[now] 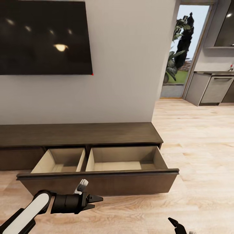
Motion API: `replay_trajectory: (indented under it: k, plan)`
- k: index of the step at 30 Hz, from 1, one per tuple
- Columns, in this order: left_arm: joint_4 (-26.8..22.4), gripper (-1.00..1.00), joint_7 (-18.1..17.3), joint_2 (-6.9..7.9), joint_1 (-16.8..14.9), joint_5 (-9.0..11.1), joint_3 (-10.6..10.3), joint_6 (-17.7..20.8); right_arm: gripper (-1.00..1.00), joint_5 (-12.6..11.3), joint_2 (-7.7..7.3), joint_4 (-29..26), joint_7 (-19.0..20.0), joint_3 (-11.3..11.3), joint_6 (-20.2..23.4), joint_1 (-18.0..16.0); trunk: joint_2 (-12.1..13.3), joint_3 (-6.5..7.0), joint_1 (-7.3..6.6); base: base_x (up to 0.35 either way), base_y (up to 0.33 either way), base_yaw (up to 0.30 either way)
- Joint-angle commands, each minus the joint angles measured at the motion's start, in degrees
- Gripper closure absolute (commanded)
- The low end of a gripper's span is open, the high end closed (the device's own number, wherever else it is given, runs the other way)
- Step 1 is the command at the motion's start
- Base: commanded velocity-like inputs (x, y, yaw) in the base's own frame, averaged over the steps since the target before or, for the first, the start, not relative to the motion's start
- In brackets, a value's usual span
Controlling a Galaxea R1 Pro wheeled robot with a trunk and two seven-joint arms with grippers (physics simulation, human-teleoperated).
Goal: Place each of the two pumpkins and all three candles from the living room inside a cabinet in the living room (use any cabinet), then make sure every cabinet is closed, and position the cauldron so it is next to a table in the living room.
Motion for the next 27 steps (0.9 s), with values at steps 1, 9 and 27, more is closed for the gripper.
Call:
replay_trajectory:
  k: [1, 9, 27]
  plan:
    - [0.0, -1.00, -0.4, 0.04, 0.0, -0.4, -0.1, 0.0, -1.00, -0.3, 0.00, 0.0, 0.1, -0.2, 0.4, 0.0, 0.4, 0.13, -0.24, 0.000, 0.000, 0.000]
    - [0.0, -1.00, -0.4, 0.04, 0.0, -0.4, -0.1, 0.0, -1.00, -0.4, 0.00, 0.2, 0.1, -0.2, -0.6, 0.0, 3.6, 1.57, -1.99, 0.000, 0.000, 0.010]
    - [0.3, -1.00, -0.4, 0.04, 0.0, -0.5, 0.1, 0.0, -1.00, -0.4, -0.08, 0.2, 0.1, -0.2, -0.9, 0.0, 10.8, 4.80, -5.95, 0.000, 0.000, 0.065]
